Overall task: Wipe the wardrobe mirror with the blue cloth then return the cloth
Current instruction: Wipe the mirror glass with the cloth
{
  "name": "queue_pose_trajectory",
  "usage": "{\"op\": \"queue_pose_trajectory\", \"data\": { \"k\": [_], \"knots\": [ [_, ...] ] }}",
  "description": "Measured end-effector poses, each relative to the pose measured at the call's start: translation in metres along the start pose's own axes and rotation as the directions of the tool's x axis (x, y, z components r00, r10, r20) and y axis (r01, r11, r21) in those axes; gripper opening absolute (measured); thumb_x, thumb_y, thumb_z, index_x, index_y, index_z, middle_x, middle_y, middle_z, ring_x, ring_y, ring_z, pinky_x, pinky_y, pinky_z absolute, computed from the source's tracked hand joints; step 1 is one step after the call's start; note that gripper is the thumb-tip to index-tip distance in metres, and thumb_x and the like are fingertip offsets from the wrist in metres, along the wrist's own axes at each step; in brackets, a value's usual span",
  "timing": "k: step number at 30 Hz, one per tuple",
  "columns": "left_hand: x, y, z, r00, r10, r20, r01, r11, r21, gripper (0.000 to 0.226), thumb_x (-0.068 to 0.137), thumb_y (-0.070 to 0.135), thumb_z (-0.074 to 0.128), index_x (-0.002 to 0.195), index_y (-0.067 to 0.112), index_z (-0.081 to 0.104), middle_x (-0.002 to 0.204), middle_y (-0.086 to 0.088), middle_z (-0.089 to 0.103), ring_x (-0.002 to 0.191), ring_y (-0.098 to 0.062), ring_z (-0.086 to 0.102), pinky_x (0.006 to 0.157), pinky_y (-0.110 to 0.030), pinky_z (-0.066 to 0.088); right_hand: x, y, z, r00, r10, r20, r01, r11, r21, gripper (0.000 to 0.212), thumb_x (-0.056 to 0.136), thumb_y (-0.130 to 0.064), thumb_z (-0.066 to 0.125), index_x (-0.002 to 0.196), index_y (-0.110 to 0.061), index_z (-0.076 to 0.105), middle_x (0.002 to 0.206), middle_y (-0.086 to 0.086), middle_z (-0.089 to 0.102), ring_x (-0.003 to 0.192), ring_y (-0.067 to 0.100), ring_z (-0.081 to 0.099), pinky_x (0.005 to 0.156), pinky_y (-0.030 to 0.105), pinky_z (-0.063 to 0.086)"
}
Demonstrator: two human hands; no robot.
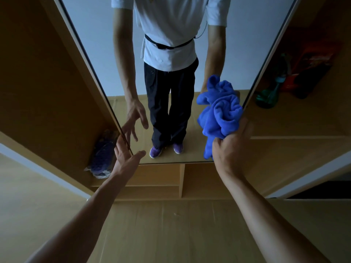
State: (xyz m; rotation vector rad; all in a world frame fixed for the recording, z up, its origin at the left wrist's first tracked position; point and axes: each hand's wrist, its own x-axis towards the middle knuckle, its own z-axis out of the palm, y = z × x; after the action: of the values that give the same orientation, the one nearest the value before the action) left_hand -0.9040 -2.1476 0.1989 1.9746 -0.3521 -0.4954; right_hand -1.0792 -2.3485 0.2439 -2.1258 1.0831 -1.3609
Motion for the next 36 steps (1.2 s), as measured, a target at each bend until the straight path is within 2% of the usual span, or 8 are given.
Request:
{"op": "queue_pose_trajectory", "data": {
  "k": [7,13,17,20,25,29,34,36],
  "knots": [
    [0.002,0.003,-0.003,0.999,-0.035,0.012,0.035,0.999,-0.004,0.114,0.065,0.043,0.067,0.160,0.034,0.005,0.161,-0.007,0.019,0.147,-0.031,0.030,0.115,-0.056,0.036,-0.026,-0.038,0.033,0.905,-0.336,0.262,0.376,0.918,-0.123,0.059,0.086,-0.035,0.071,0.136,-0.008,0.056,0.121,0.017,0.056,0.106,0.031,0.053,0.086,0.042,0.051],
    [0.005,-0.005,0.001,0.999,-0.016,-0.046,0.017,1.000,0.014,0.103,0.084,0.029,0.077,0.159,0.034,0.007,0.156,-0.006,0.022,0.143,-0.032,0.029,0.108,-0.051,0.037,-0.018,-0.006,0.016,0.797,-0.431,0.423,0.505,0.860,-0.075,0.061,0.078,-0.024,0.072,0.135,-0.019,0.050,0.123,0.011,0.051,0.106,0.029,0.050,0.083,0.048,0.052],
    [0.006,-0.008,0.006,0.998,0.001,-0.058,0.000,1.000,0.015,0.096,0.091,0.023,0.073,0.160,0.033,0.007,0.157,-0.007,0.020,0.144,-0.033,0.027,0.107,-0.050,0.035,-0.014,0.030,-0.008,0.927,-0.246,0.282,0.288,0.950,-0.120,0.070,0.070,-0.007,0.071,0.136,-0.010,0.046,0.123,0.016,0.050,0.107,0.035,0.055,0.082,0.041,0.054],
    [0.004,-0.007,0.006,0.999,-0.001,-0.048,0.001,1.000,0.014,0.096,0.092,0.022,0.072,0.160,0.031,0.006,0.158,-0.009,0.018,0.145,-0.033,0.025,0.109,-0.052,0.034,-0.008,0.042,-0.016,0.985,-0.108,0.134,0.126,0.982,-0.138,0.055,0.077,-0.019,0.056,0.130,-0.008,0.045,0.118,0.014,0.049,0.099,0.033,0.057,0.076,0.032,0.051],
    [0.001,-0.006,0.003,0.999,0.018,-0.033,-0.018,1.000,0.000,0.096,0.090,0.021,0.073,0.160,0.031,0.007,0.155,-0.008,0.021,0.143,-0.030,0.024,0.107,-0.050,0.033,-0.008,0.043,-0.010,0.998,-0.036,0.054,0.039,0.997,-0.061,0.055,0.083,-0.025,0.048,0.133,-0.002,0.046,0.118,0.018,0.051,0.102,0.030,0.055,0.087,0.029,0.046],
    [-0.002,-0.001,0.002,1.000,0.009,-0.024,-0.009,1.000,0.001,0.108,0.070,0.040,0.069,0.159,0.032,0.008,0.154,-0.008,0.023,0.141,-0.027,0.026,0.102,-0.046,0.034,-0.012,0.031,0.001,1.000,0.010,0.013,-0.009,0.998,-0.065,0.048,0.084,-0.004,0.066,0.128,0.007,0.050,0.115,0.026,0.056,0.101,0.037,0.060,0.088,0.041,0.053],
    [0.000,-0.001,0.000,1.000,-0.011,-0.016,0.011,1.000,0.003,0.108,0.066,0.041,0.064,0.158,0.032,0.009,0.152,-0.007,0.024,0.138,-0.028,0.028,0.096,-0.043,0.036,-0.020,0.010,0.009,0.998,0.065,0.005,-0.065,0.996,-0.063,0.046,0.081,0.010,0.060,0.126,0.015,0.050,0.118,0.033,0.053,0.104,0.042,0.058,0.093,0.023,0.039],
    [0.002,-0.003,-0.002,1.000,-0.014,-0.002,0.014,1.000,-0.003,0.106,0.070,0.038,0.067,0.158,0.033,0.009,0.151,-0.006,0.025,0.137,-0.028,0.029,0.101,-0.047,0.039,-0.025,-0.001,0.013,0.996,0.090,0.029,-0.087,0.994,-0.073,0.051,0.080,0.010,0.063,0.128,0.015,0.047,0.121,0.037,0.051,0.108,0.047,0.056,0.096,0.033,0.042]
  ]
}}
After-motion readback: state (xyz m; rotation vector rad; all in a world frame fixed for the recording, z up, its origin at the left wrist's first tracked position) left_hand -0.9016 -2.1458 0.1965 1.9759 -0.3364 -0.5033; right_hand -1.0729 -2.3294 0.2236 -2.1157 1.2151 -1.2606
